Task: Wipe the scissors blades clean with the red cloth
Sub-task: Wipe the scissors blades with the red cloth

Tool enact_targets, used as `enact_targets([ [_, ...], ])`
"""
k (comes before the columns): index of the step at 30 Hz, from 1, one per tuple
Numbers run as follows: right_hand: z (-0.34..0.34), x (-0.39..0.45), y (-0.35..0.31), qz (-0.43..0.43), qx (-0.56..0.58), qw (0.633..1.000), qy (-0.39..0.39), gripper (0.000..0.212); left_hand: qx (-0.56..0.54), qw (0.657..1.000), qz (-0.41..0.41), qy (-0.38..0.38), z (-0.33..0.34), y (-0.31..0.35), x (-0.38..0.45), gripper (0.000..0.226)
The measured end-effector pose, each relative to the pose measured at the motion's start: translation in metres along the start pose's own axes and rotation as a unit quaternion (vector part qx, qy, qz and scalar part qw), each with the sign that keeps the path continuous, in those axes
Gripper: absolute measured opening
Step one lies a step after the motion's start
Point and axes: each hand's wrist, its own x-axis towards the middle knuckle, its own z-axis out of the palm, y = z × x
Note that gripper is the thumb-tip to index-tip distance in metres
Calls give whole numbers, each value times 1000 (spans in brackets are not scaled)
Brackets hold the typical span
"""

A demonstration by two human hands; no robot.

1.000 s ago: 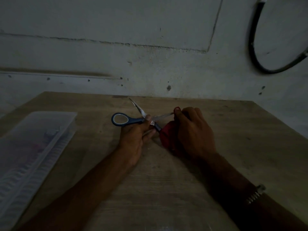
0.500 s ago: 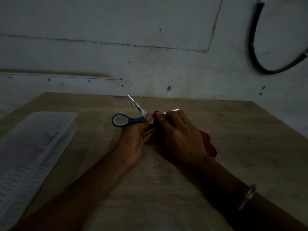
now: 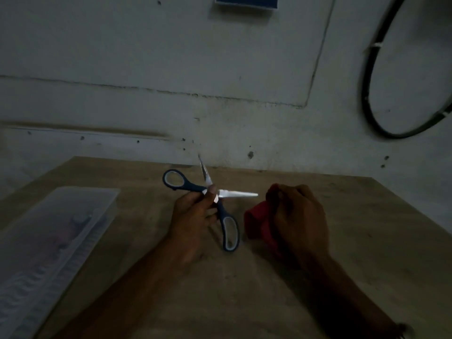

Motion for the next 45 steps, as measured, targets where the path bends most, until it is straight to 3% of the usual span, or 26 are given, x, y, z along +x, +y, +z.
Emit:
enact_targets([
  [4,-5,-3,-10,-22,74,997,28,22,141,988,66,-17,-10,11,12,30],
  [8,-1,-15,-24,-104,113,988,3,27,291,935,162,-118,-12,13,7,26],
  [11,0,-19,-28,-159,163,973,-37,30,332,904,210,-170,-11,9,3,28],
  [15,4,-21,-28,-179,192,963,-58,32,241,935,158,-207,-10,7,0,36],
  [20,6,-21,-26,-139,191,969,-65,28,199,944,61,-255,-9,0,1,17],
  [25,7,-20,-27,-108,192,971,-88,24,200,955,50,-213,-7,-5,-1,19],
  [29,-7,-7,-20,-2,204,977,65,17,181,966,53,-178,-11,0,3,15],
  [32,-14,-8,-21,-23,194,970,144,14,183,968,48,-165,-12,-1,2,16],
  [36,-8,-13,-26,-64,180,977,94,10,231,955,67,-176,-13,-3,-2,20],
  [41,8,-15,-32,24,342,936,-82,11,235,950,103,-178,-10,-1,-5,26],
  [45,3,-14,-29,-43,246,968,-37,11,262,944,135,-150,-13,0,-5,17],
])
